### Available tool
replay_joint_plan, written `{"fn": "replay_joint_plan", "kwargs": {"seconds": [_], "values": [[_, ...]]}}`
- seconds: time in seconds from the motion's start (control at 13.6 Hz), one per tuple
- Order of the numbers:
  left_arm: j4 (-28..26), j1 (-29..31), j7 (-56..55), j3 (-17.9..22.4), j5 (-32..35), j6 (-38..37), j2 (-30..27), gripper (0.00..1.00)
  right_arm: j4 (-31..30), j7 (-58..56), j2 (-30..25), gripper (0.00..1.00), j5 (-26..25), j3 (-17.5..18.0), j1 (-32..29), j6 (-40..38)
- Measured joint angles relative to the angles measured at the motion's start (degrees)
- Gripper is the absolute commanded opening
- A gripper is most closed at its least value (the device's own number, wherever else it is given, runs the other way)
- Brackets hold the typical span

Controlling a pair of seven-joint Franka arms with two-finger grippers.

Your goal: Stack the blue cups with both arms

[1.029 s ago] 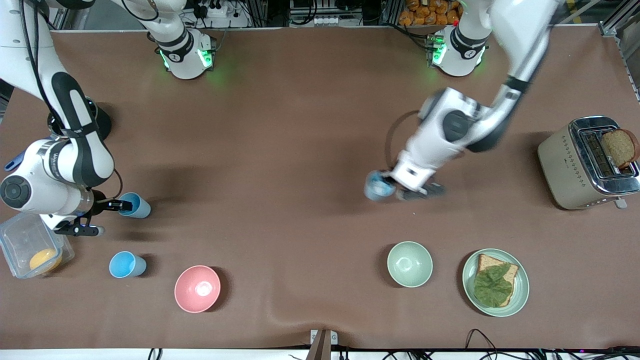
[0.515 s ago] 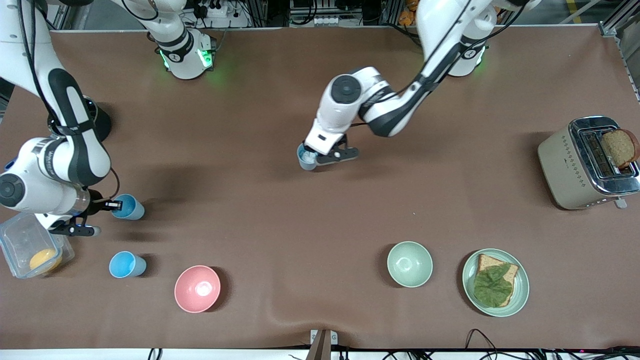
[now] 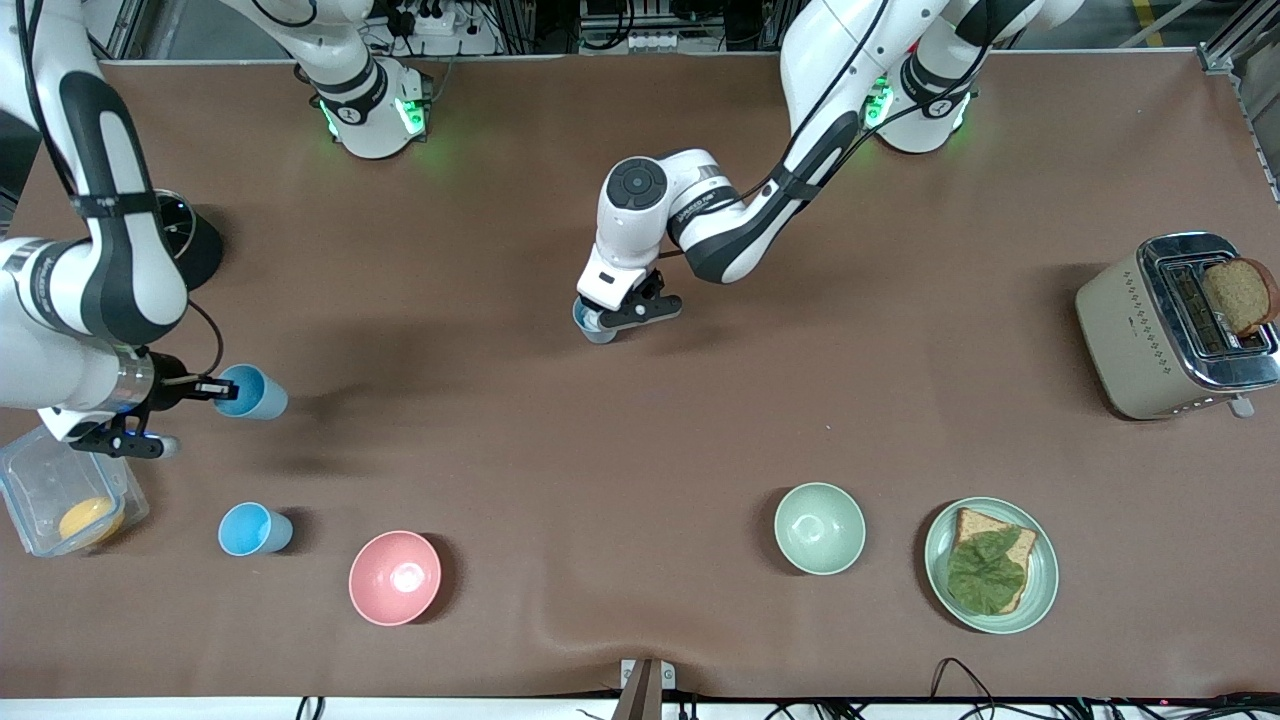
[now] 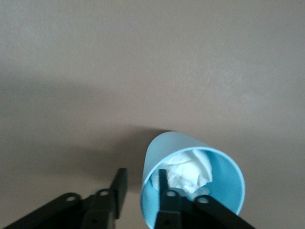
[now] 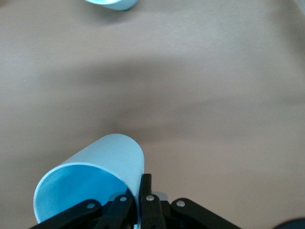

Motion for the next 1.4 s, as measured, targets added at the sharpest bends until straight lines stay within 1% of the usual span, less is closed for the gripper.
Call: {"fn": "replay_joint_plan", "kwargs": {"seconds": [0.07,0.22,0.29,0.44,0.59,0.66,0.88,1.03,1.25,1.4], "values": [[0.9,0.2,-0.1,0.0,0.0,-1.4,-0.8,1.00,0.4,3.4,-1.1,0.00,0.2,0.2,1.9,-1.3],[2.7,1.1,-0.3,0.1,0.0,-5.8,-4.9,1.00,0.6,12.2,-2.9,0.00,0.6,0.6,7.1,-3.7],[3.4,1.9,-0.5,0.1,-0.4,-8.1,-7.9,1.00,0.6,17.1,-3.3,0.00,1.8,0.8,9.9,-4.4],[4.4,3.6,-0.5,0.1,-1.8,-13.5,-14.1,1.00,0.6,25.9,-3.5,0.00,6.4,1.0,15.9,-4.8],[4.6,4.9,-0.5,0.3,-2.2,-17.7,-18.5,1.00,0.7,34.6,-3.7,0.00,9.9,1.1,22.7,-4.0],[4.6,6.5,0.2,0.4,-2.2,-19.7,-20.2,1.00,0.7,39.2,-3.8,0.00,10.8,1.2,26.4,-2.7],[4.6,15.3,8.0,0.5,-2.2,-22.0,-23.5,1.00,0.4,52.1,-3.8,0.00,11.3,1.2,37.4,1.5],[4.7,21.4,12.9,0.6,-2.3,-22.8,-25.1,1.00,-0.4,57.4,-3.7,0.00,11.3,1.1,42.3,3.9],[4.7,29.2,23.9,0.6,-3.4,-25.3,-27.3,1.00,-3.5,61.0,-3.3,0.00,11.3,1.1,45.8,8.2],[4.7,35.1,34.4,0.6,-8.9,-27.7,-29.2,1.00,-5.3,61.1,-3.2,0.00,11.3,0.9,46.0,9.0]]}}
